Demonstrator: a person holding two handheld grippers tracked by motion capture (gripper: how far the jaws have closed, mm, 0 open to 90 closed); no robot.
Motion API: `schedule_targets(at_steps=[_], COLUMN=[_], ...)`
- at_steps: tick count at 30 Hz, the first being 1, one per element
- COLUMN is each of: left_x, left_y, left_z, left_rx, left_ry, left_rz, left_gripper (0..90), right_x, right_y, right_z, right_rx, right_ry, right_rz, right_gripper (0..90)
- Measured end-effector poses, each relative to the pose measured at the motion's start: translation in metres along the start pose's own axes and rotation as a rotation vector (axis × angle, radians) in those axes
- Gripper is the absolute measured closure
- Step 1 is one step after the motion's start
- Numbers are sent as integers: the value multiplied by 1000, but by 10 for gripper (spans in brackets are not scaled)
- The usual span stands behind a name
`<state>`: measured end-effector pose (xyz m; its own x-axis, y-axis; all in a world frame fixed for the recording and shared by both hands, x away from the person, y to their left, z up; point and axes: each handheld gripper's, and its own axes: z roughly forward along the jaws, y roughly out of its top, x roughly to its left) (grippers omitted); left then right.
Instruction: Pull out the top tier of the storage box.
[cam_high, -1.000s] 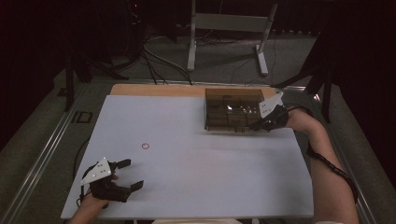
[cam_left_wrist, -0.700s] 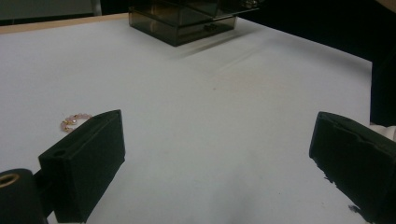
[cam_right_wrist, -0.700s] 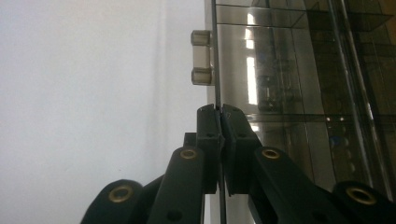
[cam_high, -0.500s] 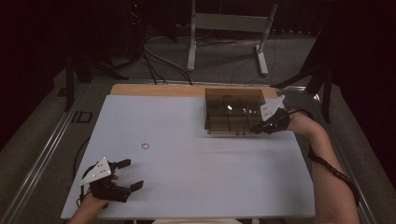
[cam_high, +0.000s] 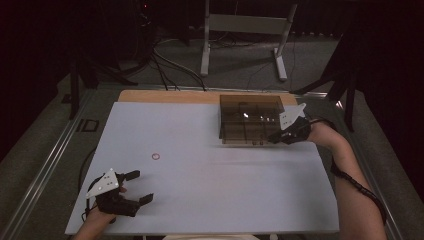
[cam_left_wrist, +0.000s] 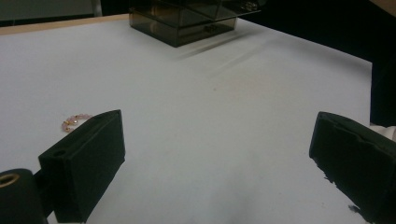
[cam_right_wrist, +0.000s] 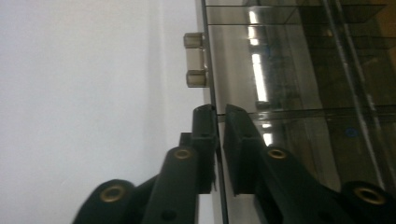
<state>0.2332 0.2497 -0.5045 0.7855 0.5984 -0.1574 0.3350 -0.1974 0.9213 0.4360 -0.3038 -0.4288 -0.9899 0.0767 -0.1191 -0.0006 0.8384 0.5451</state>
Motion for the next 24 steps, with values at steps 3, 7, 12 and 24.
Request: schedule_targets(at_steps=[3,7,12,24], left_x=[0,0,0,0], left_y=[0,0,0,0], left_z=[0,0,-1,-1], left_rx=[-1,-1,-4,-6], left_ry=[0,-1,-1,-7], left_rz=[0,2,3,2], left_gripper=[52,52,52,52], right_x=[1,4,11,32], right_y=[1,7,15,36], right_z=[-5,-13,-18,-26], right_rx=[-25,-87,-151,-357], right_ry=[-19,-52,-152,-246], right_rz=[28,69,135,360], right_gripper=[773,748,678,241])
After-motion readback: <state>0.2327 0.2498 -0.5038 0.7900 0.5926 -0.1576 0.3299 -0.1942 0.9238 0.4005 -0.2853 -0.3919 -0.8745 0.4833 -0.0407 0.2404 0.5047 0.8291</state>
